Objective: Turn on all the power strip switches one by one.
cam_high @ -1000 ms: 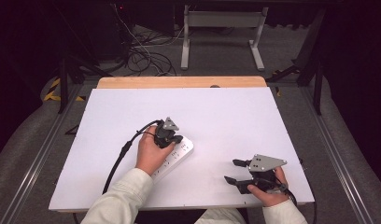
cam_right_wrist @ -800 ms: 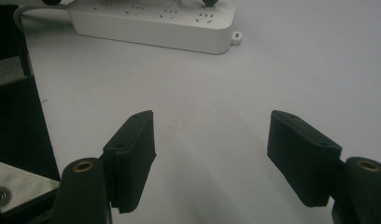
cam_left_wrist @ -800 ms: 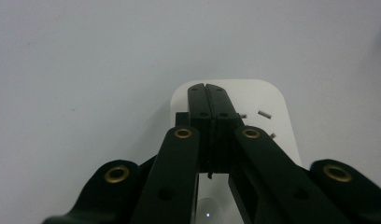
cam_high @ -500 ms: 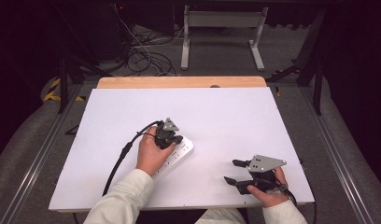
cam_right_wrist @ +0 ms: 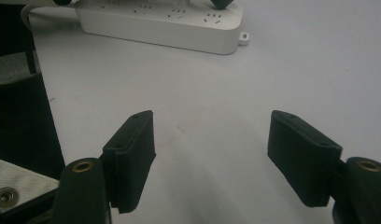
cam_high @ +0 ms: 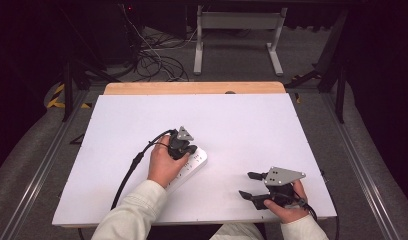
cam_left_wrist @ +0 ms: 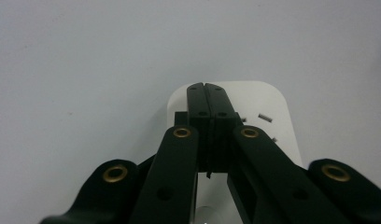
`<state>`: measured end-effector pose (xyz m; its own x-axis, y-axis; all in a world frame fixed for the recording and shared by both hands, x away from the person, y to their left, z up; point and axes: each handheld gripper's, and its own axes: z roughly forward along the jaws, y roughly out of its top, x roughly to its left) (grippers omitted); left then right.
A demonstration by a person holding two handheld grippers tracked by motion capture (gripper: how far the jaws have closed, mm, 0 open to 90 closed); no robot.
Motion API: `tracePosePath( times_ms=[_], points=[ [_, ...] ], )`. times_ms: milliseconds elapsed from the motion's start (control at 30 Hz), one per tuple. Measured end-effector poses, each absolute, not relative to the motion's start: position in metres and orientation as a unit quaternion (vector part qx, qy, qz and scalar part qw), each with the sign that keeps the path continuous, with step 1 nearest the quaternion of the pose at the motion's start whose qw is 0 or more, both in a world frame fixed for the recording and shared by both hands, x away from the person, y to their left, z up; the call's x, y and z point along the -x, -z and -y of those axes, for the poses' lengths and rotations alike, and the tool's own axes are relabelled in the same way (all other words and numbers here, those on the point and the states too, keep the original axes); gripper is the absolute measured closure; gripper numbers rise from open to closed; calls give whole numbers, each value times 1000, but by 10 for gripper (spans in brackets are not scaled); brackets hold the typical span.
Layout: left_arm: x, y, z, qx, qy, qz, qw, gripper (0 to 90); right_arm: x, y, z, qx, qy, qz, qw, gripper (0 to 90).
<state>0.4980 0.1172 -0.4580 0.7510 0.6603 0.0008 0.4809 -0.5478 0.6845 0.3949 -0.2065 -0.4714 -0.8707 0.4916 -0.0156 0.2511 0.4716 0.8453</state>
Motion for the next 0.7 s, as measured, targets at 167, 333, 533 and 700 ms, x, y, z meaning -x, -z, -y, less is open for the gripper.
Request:
tracePosePath(
  times_ms=[167, 333, 533, 700],
  points=[
    [-497, 459, -118, -871, -135, -324, 343, 900, -395, 472, 207, -219, -465, -848, 129, 326],
    [-496, 460, -120, -868, -128, -330, 347, 900, -395, 472, 206, -218, -465, -848, 128, 326],
    [-492, 458, -117, -870, -150, -323, 341, 900, -394, 472, 207, -221, -466, -847, 128, 325],
    [-486, 434, -127, -843, -148, -333, 395, 899, -395, 473, 210, -228, -468, -844, 130, 323]
  ],
)
